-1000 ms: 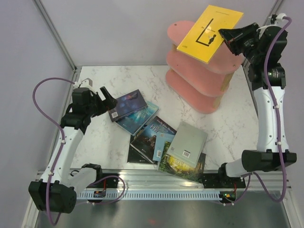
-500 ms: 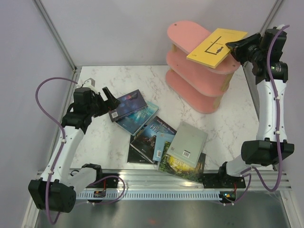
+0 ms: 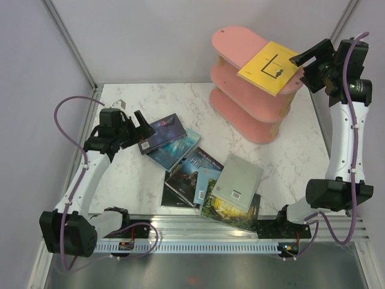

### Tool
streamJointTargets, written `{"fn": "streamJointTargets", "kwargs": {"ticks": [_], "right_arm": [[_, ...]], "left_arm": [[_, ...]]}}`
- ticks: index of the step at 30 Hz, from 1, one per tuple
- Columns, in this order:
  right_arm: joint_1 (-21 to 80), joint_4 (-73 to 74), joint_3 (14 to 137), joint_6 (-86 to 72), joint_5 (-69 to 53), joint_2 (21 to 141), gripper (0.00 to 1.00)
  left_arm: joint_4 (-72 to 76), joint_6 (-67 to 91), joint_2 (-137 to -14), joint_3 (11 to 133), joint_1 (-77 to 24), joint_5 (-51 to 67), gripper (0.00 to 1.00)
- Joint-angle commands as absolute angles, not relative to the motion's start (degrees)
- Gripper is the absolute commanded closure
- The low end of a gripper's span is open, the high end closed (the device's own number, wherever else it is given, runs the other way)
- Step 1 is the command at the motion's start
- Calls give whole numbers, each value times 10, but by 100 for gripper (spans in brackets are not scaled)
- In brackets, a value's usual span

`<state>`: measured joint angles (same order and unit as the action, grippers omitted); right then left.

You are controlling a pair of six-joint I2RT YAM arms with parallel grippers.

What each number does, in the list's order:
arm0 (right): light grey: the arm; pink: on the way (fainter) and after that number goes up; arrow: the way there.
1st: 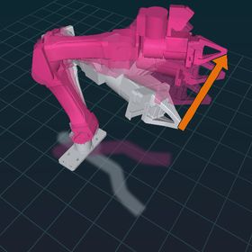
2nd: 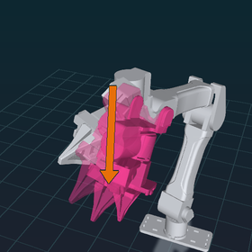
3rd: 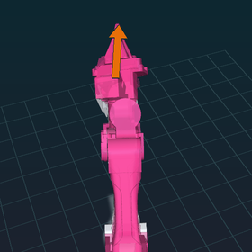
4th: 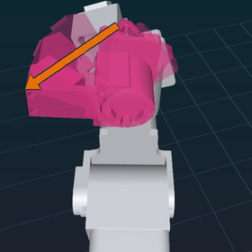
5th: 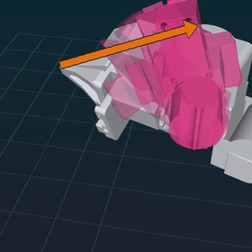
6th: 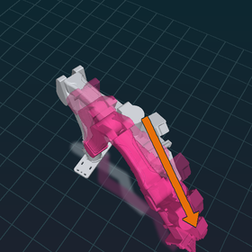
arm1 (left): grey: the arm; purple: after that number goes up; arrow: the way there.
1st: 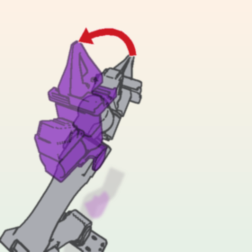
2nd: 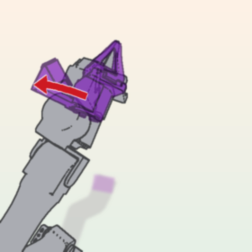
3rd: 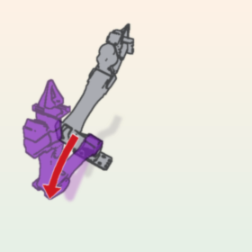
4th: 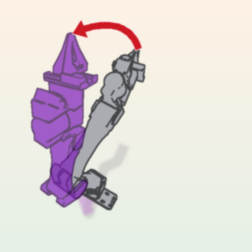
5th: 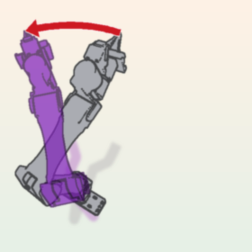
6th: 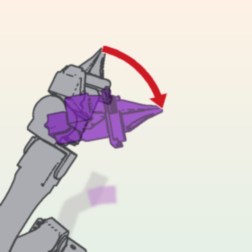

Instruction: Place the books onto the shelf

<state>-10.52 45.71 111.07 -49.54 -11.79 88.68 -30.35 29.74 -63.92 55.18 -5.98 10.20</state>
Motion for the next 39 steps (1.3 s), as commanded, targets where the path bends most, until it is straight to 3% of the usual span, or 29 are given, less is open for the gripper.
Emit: {"fn": "streamJointTargets", "kwargs": {"ticks": [1, 12, 13, 14, 18, 21, 29, 39], "right_arm": [[-111, 583, 1136, -436, -65, 896, 13], [-72, 648, 1148, -348, 35, 811, 14], [-66, 648, 1144, -345, 37, 800, 15], [-53, 649, 1135, -342, 38, 788, 15], [-31, 641, 1080, -348, 4, 705, 15], [-23, 627, 1035, -349, -29, 651, 14], [-16, 610, 1002, -336, -61, 619, 11], [-10, 609, 990, -319, -55, 626, 11]], "left_arm": [[-296, 309, -651, 586, -62, 116, 0], [-295, 307, -698, 586, -44, 117, 0], [-335, 289, -702, 572, -29, 15, 0], [-329, 306, -709, 563, -17, 30, 0], [-234, 356, -722, 489, 68, 179, 0], [-172, 374, -730, 439, 95, 228, 0], [25, 476, -787, 343, 101, 263, 0], [142, 523, -854, 294, 102, 232, 0]]}}
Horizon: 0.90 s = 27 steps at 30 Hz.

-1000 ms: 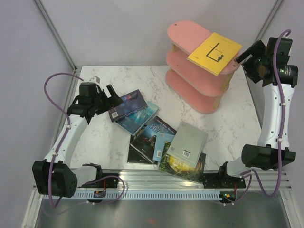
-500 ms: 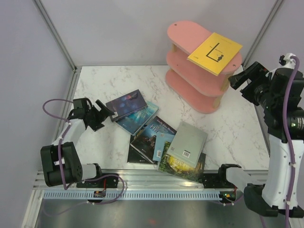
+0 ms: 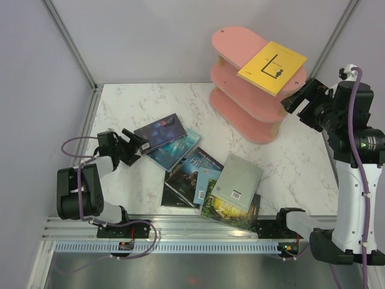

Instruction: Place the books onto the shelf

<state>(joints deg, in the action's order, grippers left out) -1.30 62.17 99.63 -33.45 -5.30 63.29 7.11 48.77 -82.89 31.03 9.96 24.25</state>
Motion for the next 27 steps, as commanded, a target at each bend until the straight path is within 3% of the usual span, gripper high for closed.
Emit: {"fn": "streamJointTargets", "kwargs": {"ticks": [1, 7, 13, 16, 17, 19, 20, 22, 25, 27], "right_arm": [[-10, 610, 986, -319, -55, 625, 11], [-7, 609, 974, -309, -47, 626, 10], [-3, 606, 959, -307, -44, 633, 11], [-3, 601, 955, -305, -42, 638, 10], [13, 599, 954, -304, -41, 640, 11], [18, 597, 952, -303, -38, 642, 10], [22, 598, 950, -303, -37, 642, 11], [26, 595, 949, -300, -33, 642, 11], [34, 592, 962, -294, -33, 645, 10], [43, 592, 974, -290, -33, 652, 10]], "left_arm": [[149, 537, -863, 288, 103, 229, 0], [294, 606, -925, 246, 103, 239, 2], [316, 637, -964, 271, 101, 236, 9], [319, 640, -987, 295, 100, 243, 22], [328, 642, -994, 300, 100, 246, 35], [343, 646, -1005, 308, 98, 255, 48], [369, 648, -1010, 308, 99, 260, 64], [385, 654, -1010, 309, 98, 265, 83], [403, 654, -996, 321, 99, 288, 97], [390, 648, -972, 341, 100, 311, 98]]}}
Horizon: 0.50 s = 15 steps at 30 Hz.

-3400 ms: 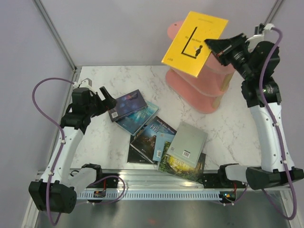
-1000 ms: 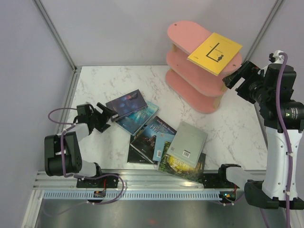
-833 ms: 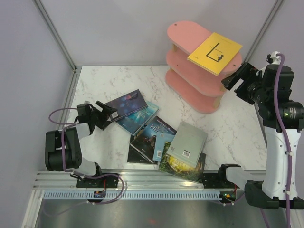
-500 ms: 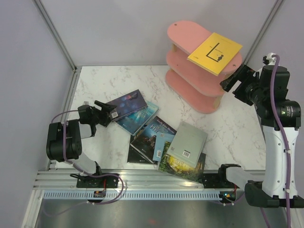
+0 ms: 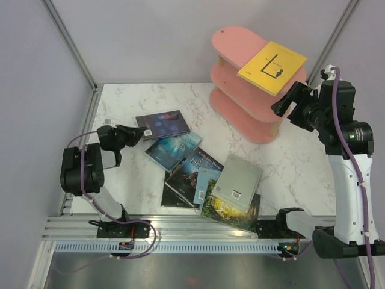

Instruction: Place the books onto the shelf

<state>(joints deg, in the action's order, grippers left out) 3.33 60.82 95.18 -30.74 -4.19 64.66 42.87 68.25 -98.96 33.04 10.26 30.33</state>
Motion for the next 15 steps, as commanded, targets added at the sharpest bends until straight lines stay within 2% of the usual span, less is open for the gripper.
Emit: {"fn": "streamJointTargets", "kwargs": {"ticks": [1, 4, 5, 10, 12, 15], "right_arm": [[45, 592, 986, -287, -33, 656, 10], [54, 578, 1000, -288, -76, 668, 10], [60, 566, 999, -294, -130, 671, 10], [82, 362, 893, -442, -336, 661, 10], [98, 268, 859, -513, -366, 650, 10], [122, 217, 831, -561, -359, 650, 9]], "left_arm": [[385, 643, -964, 351, 100, 321, 98], [387, 659, -929, 381, 101, 363, 98], [392, 668, -919, 388, 100, 380, 98], [399, 749, -836, 420, 97, 387, 98], [382, 774, -806, 429, 91, 367, 98], [316, 789, -736, 445, 80, 314, 98]]}}
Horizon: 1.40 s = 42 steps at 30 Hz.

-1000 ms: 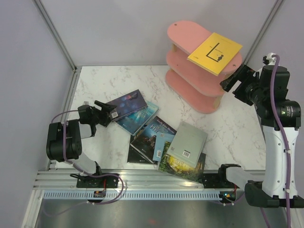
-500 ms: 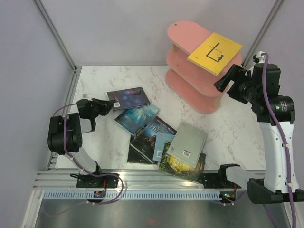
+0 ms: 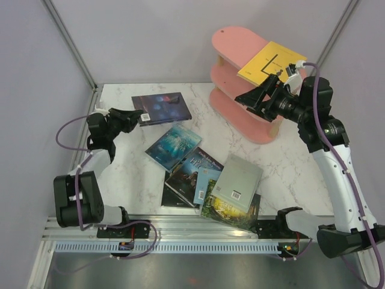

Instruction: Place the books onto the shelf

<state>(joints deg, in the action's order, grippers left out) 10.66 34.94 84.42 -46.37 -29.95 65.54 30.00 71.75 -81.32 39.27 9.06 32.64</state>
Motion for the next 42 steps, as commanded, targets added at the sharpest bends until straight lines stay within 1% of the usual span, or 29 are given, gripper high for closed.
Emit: {"fn": "streamJointTargets", "kwargs": {"ticks": [1, 3, 5, 7, 8, 13, 19, 25, 32, 36, 38, 40, 42], "right_arm": [[141, 208, 828, -572, -353, 657, 9], [170, 187, 824, -590, -337, 664, 9], [231, 177, 816, -609, -291, 676, 8], [293, 171, 810, -624, -246, 692, 8], [327, 161, 809, -628, -236, 703, 8], [374, 134, 804, -642, -183, 734, 8], [395, 98, 806, -651, -149, 771, 9], [426, 75, 797, -654, -104, 786, 10], [442, -39, 767, -676, -57, 788, 11], [446, -72, 767, -686, -40, 795, 12], [446, -88, 768, -693, -36, 804, 13], [448, -101, 769, -699, -27, 814, 20], [450, -107, 773, -703, -22, 823, 30]], "left_arm": [[300, 794, -716, 449, 76, 295, 98], [259, 811, -668, 460, 57, 244, 98], [221, 819, -637, 480, 42, 204, 98], [190, 830, -621, 497, 13, 180, 98], [166, 838, -607, 511, -15, 151, 98], [99, 846, -570, 556, -88, 50, 98], [95, 851, -540, 598, -117, 50, 98], [95, 851, -504, 602, -120, 50, 98], [95, 851, -467, 599, -127, 50, 98], [95, 851, -458, 601, -126, 50, 98], [95, 851, -461, 607, -127, 50, 98], [95, 851, -460, 609, -127, 50, 98], [95, 851, -459, 608, -127, 50, 98]]}}
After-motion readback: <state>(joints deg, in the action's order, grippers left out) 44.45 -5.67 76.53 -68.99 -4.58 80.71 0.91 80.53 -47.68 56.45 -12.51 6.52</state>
